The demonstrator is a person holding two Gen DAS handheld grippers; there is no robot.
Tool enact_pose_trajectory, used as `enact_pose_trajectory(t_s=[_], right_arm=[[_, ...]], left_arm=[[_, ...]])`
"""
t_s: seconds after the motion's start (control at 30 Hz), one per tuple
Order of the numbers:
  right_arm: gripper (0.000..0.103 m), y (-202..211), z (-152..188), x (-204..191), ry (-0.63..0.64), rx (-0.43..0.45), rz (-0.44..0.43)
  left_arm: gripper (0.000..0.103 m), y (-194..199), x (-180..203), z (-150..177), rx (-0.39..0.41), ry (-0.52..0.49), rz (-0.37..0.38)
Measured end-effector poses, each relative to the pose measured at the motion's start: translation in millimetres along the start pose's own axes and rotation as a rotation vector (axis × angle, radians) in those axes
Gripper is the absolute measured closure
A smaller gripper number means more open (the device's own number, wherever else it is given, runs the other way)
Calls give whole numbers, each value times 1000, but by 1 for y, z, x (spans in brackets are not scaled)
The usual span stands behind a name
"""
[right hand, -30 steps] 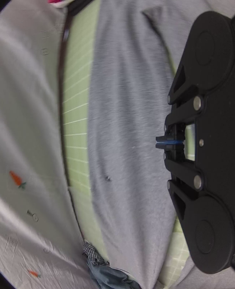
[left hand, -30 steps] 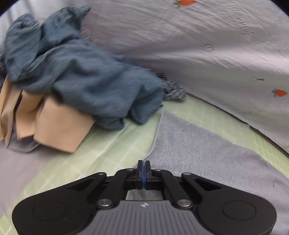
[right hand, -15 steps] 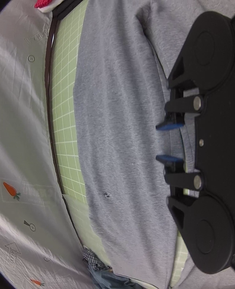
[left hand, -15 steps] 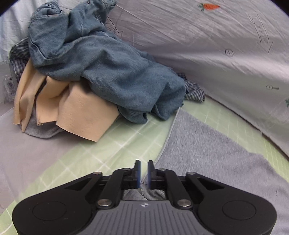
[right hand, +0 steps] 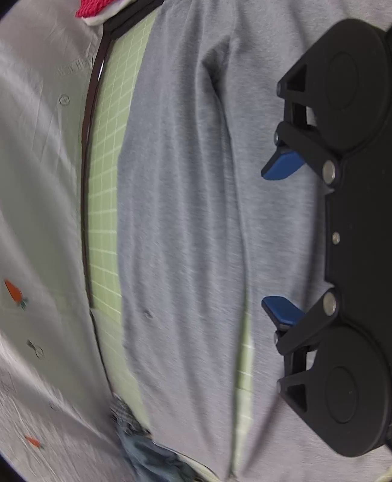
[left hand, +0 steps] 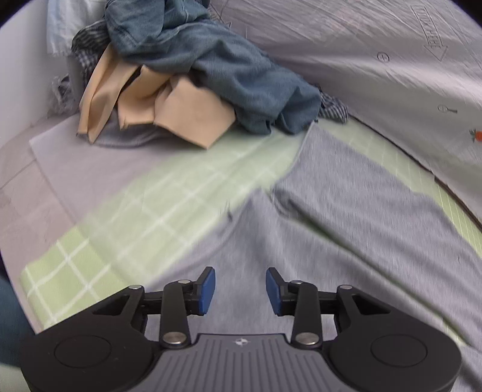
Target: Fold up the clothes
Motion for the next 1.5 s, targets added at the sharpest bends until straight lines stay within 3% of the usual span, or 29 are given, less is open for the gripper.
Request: enact_pose_trajectory(t_s=[0.27,0.43,0.77,0.97,1.23,1.5], right_arm=[[17,-8,23,-11,10,-83,-46],[8,-16,23,-21,38,-95,-44],[0,-55,-13,-15,89,-35,8],[0,-58,-26,-6,57,-21,-10],[0,2,7,54,-137,68,-21],[0,67,42,149,-401,158,114]], left_arm=[[52,11,-1,35,-27,-84,-6],[48,12,-5,38,-19,-88,13],[25,5,4,37,-20,-140,28],[19,0,8,36,-19,-179,5],[19,5,16,37,-26,-183,-65],[19,33,46,44,16,-185,-28]])
Point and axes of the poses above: each gripper's, at about its wrist camera, not at the fingertips, and y roughly against the way its jaws point, x to its right, z to its underside, the point moved 1 cm from there along -y, roughly the way its jaws point, and after that the axes turned 9 degrees about -z, right-handed, at the moved point
